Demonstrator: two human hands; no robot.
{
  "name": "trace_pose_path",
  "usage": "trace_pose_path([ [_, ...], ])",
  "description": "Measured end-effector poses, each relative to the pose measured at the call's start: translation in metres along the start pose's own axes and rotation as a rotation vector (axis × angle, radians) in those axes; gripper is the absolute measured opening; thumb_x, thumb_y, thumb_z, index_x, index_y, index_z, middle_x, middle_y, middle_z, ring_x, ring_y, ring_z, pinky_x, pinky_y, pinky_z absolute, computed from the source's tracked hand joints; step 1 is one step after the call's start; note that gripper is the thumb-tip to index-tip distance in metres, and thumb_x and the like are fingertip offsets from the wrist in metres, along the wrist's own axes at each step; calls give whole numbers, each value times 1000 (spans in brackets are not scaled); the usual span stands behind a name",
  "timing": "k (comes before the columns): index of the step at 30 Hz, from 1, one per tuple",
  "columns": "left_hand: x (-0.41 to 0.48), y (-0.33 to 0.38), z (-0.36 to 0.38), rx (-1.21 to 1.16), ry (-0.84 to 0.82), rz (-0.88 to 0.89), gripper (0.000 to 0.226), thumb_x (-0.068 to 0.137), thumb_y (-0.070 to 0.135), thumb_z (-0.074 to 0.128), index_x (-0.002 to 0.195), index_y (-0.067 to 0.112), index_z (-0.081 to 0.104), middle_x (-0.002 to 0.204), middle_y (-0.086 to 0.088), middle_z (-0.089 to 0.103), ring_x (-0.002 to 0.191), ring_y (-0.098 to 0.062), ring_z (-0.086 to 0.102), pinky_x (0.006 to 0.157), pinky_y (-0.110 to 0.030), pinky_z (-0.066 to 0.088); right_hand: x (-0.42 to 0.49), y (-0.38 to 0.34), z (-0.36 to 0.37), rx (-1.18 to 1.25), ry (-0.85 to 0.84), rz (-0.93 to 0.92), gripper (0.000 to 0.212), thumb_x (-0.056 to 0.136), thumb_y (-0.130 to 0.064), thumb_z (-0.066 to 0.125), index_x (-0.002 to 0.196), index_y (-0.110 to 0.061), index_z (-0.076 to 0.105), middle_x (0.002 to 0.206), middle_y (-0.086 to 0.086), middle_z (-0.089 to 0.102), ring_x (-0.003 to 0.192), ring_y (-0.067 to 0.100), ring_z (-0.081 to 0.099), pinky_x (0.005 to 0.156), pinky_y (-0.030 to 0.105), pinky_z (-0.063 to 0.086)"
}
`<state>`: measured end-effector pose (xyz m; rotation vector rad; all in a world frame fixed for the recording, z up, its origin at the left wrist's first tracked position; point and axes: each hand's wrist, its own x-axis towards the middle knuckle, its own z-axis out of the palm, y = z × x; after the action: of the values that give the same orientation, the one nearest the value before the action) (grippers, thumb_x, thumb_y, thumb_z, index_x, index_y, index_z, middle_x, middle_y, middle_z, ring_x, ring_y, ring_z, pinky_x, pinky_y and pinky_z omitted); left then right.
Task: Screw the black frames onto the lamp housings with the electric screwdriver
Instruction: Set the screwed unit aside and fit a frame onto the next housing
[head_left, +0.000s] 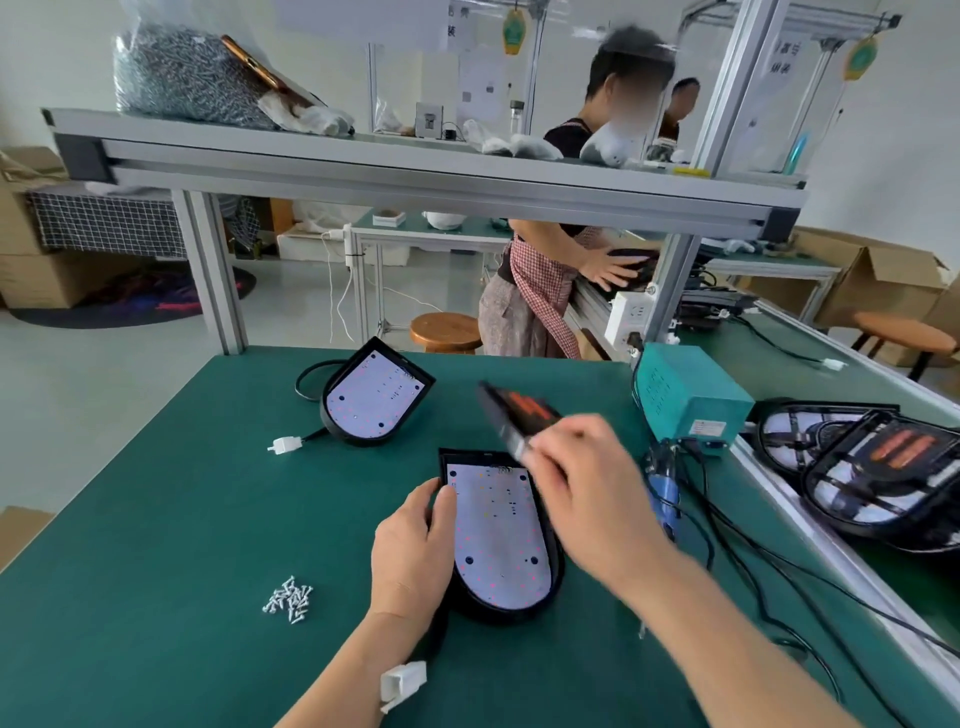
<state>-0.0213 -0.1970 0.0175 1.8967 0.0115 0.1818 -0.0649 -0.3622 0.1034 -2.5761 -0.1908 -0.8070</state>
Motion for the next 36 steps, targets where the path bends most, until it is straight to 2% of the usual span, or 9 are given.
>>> trace_pose_path([
  [2, 0, 1, -1, 19, 8, 9, 29, 101, 32, 48, 74, 26, 58, 60, 8, 58, 65, -17, 50, 59, -29, 40, -34, -15, 17, 33, 36, -11, 13, 97, -18, 63, 88, -11, 69, 102, 1, 55, 93, 11, 54, 84, 23, 42],
  [9, -2, 5, -2, 32, -8, 6, 37, 102, 27, 43, 66, 20, 47, 60, 3, 56, 65, -22, 46, 69, -41, 44, -79, -29, 48, -66, 70, -116, 13, 83, -5, 76, 77, -9, 65, 89, 1, 67, 96, 16, 63, 69, 28, 55],
  [13, -3, 7, -3, 17, -15, 24, 35, 102, 28, 42, 70, 13, 47, 63, -4, 57, 67, -27, 45, 73, -46, 47, -86, -30, 52, -50, 39, -174, 6, 87, -8, 67, 82, -8, 68, 87, -3, 70, 103, 18, 62, 71, 32, 55],
  [19, -1, 0, -2, -32, -14, 34, 34, 101, 39, 45, 69, 32, 53, 63, 8, 58, 64, -12, 50, 66, -33, 44, -89, -30, 52, 119, -117, -108, 17, 97, -14, 57, 94, -5, 71, 105, -5, 72, 115, 13, 53, 88, 30, 51],
  [22, 1, -4, -2, 8, -33, 36, 4, 96, 38, 58, 98, 39, 61, 61, 11, 62, 66, 0, 56, 60, -22, 41, -89, -30, 52, 124, -113, -127, 24, 98, -25, 55, 98, -12, 75, 112, -11, 72, 119, 7, 53, 101, 32, 41],
  [25, 3, -8, -1, 12, -30, 40, 16, 94, 30, 61, 108, 35, 65, 58, 11, 61, 60, -3, 55, 59, -22, 41, -87, -28, 49, 254, 25, 2, 25, 100, -31, 52, 97, -20, 74, 116, -17, 69, 126, 2, 48, 106, 30, 37],
  [28, 4, -7, -1, 10, -25, 37, 20, 94, 29, 60, 113, 32, 66, 67, 3, 65, 68, -6, 57, 58, -13, 41, -80, -18, 48, 344, 148, 244, 23, 101, -19, 57, 121, -19, 69, 137, -10, 59, 139, 7, 39, 115, 30, 33],
  [32, 3, -9, -1, -18, -30, 21, 23, 94, 29, 60, 116, 30, 68, 70, 3, 69, 69, -9, 59, 69, -22, 49, -76, -7, 50, 372, -52, 507, 55, 101, -9, 54, 153, -17, 37, 160, -5, 36, 147, 8, 29, 118, 19, 19],
  [36, 3, -5, -1, -5, -28, 28, 21, 93, 28, 61, 113, 30, 69, 57, 15, 58, 58, -3, 51, 59, -15, 43, -75, -4, 50, 387, -160, 584, 61, 102, -4, 46, 159, -15, 26, 160, -2, 36, 148, 13, 32, 119, 24, 24],
])
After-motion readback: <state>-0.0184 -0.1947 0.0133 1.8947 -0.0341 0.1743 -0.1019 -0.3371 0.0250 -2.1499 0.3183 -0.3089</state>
